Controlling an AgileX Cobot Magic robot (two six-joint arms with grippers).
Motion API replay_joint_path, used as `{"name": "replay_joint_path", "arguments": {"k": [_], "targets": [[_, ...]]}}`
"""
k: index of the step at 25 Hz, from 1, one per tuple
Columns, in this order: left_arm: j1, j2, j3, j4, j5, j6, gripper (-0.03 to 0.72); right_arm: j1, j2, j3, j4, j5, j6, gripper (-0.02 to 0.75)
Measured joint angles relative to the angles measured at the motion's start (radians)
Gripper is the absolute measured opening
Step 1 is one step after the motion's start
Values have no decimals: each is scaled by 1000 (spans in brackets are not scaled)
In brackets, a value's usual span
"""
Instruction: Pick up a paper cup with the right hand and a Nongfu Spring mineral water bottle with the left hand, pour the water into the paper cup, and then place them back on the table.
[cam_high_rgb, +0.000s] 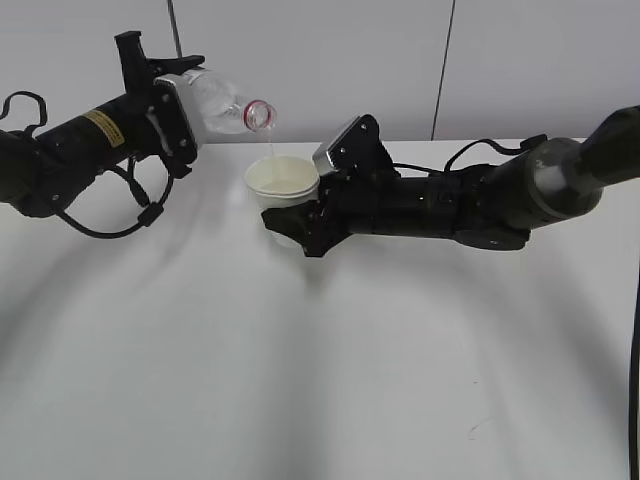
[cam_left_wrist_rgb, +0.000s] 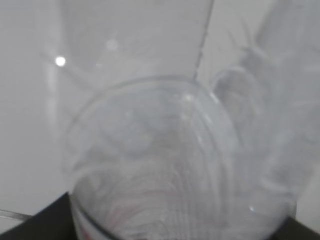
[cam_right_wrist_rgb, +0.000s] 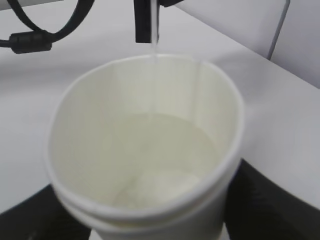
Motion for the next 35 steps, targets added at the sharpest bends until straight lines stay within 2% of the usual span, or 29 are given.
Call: {"name": "replay_joint_path", "arguments": {"k": [3, 9, 14, 17, 22, 29, 35], "targets": [[0, 0, 0, -2, 0, -138, 398, 0, 0, 0, 12, 0, 0, 510], [0, 0, -1, -13, 32, -544, 398, 0, 0, 0, 58, -2, -20, 510], [0, 0, -1, -15, 101, -921, 398, -2, 0, 0, 185, -2, -110, 510], [0, 0, -1, -13, 142, -1063, 398, -16, 0, 0, 264, -2, -160, 510], [-1, 0, -1, 18, 188, -1179, 398, -82, 0, 0, 294, -6, -177, 510], [-1, 0, -1, 27, 190, -1252, 398, -198, 0, 0, 300, -6, -178, 510], [-1, 0, -1, 29, 195, -1336, 398, -250, 1, 0, 298, -6, -178, 510]]}}
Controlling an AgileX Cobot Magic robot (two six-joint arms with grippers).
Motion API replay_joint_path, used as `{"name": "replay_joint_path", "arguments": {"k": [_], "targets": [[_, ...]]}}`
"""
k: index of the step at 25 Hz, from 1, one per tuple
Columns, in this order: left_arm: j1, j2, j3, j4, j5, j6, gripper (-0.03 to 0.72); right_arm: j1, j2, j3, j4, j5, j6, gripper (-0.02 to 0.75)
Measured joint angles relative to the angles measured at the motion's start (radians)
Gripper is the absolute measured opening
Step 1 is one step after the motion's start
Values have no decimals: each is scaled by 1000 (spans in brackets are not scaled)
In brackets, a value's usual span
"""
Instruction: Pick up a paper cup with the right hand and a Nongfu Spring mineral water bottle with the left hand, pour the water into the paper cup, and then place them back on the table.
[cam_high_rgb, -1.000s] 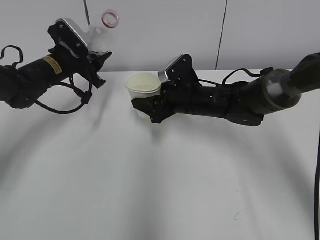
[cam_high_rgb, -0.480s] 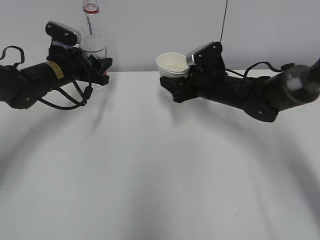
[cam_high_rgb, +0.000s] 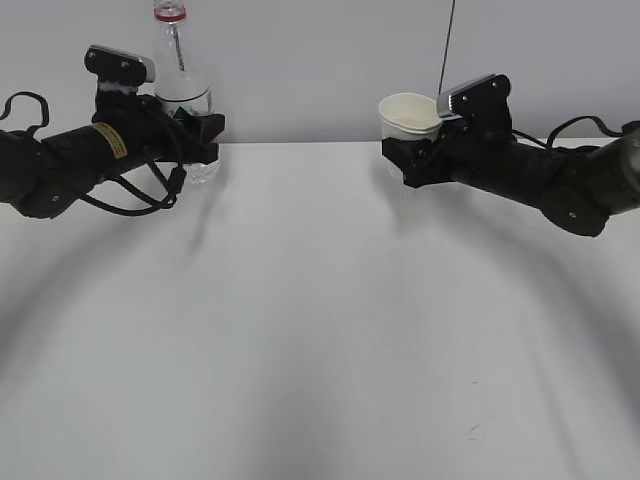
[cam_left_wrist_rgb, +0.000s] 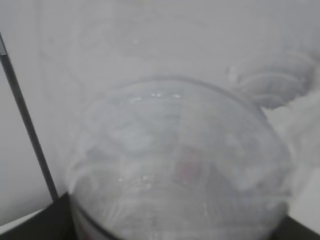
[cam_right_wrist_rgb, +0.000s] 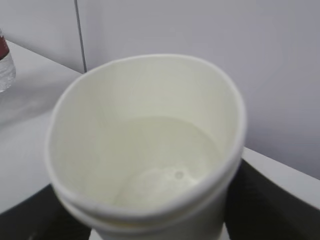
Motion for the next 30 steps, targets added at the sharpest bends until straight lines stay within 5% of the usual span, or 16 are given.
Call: {"name": "replay_joint_path", "arguments": {"k": [30], "targets": [[0, 2, 0, 0, 44, -25, 398, -23, 150, 0, 38, -96, -77, 510]]}}
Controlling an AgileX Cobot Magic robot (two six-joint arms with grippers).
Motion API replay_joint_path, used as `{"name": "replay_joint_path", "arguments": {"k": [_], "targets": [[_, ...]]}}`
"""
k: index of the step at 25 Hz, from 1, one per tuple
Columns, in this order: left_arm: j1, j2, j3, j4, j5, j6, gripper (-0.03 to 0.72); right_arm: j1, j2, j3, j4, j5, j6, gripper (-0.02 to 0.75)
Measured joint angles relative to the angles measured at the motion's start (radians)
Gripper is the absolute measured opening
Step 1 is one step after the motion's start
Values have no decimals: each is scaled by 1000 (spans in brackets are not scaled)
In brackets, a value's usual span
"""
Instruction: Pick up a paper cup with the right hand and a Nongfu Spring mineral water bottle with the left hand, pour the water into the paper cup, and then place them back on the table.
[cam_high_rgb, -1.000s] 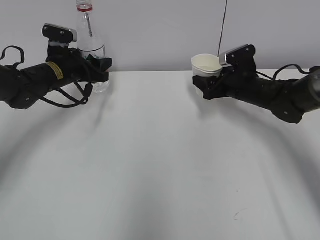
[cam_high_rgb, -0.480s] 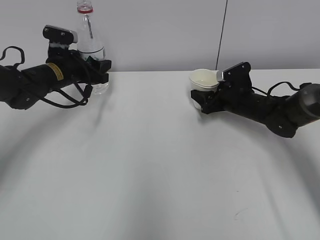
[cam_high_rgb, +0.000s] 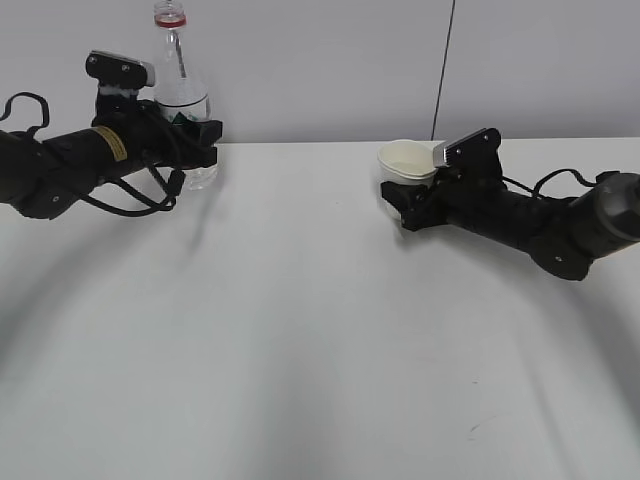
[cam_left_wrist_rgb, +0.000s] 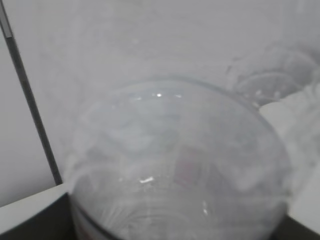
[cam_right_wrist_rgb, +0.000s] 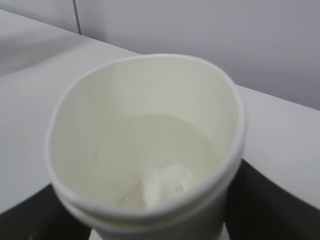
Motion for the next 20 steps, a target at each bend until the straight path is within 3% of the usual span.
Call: {"name": "replay_joint_path", "arguments": {"k": [9, 15, 20], "targets": [[-1, 0, 0, 0, 0, -1, 398, 0, 18, -2, 5, -38, -8, 514], [-2, 0, 0, 0, 0, -1, 398, 0, 18, -2, 29, -39, -8, 613], [-2, 0, 0, 0, 0, -1, 398, 0, 18, -4, 46, -39, 2, 631]]}}
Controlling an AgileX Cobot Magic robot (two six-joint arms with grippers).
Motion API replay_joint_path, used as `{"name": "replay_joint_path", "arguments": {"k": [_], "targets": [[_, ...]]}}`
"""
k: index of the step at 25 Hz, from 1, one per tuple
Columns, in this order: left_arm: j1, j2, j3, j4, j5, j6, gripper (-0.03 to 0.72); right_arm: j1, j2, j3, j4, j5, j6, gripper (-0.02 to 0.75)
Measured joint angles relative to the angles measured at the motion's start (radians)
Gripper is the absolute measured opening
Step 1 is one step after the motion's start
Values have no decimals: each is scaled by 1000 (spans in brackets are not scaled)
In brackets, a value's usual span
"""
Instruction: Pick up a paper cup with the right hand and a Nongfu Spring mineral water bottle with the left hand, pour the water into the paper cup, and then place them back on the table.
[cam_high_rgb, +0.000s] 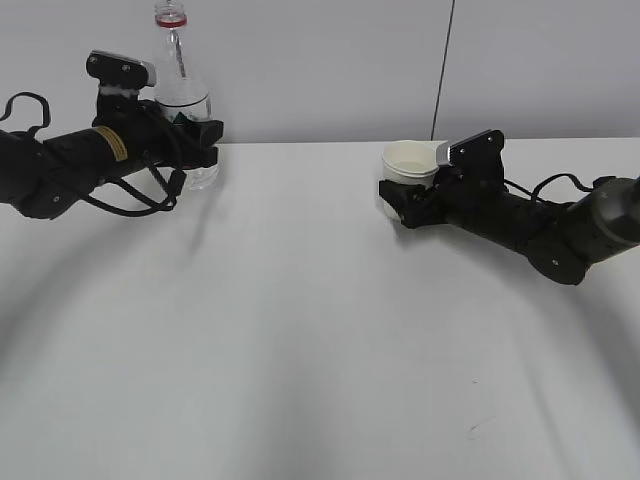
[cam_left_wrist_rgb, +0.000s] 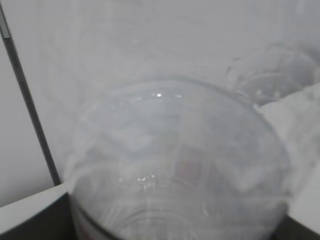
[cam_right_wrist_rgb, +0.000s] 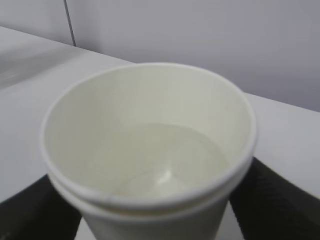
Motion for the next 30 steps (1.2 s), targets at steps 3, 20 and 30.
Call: {"name": "replay_joint_path", "arguments": {"k": [3, 20, 30], "targets": [[0, 0, 0, 0, 0, 0, 398, 0, 0, 0, 0, 0, 16, 631], [0, 0, 0, 0, 0, 0, 398, 0, 0, 0, -34, 6, 25, 652], [0, 0, 0, 0, 0, 0, 396, -9, 0, 0, -50, 6, 25, 652]]}}
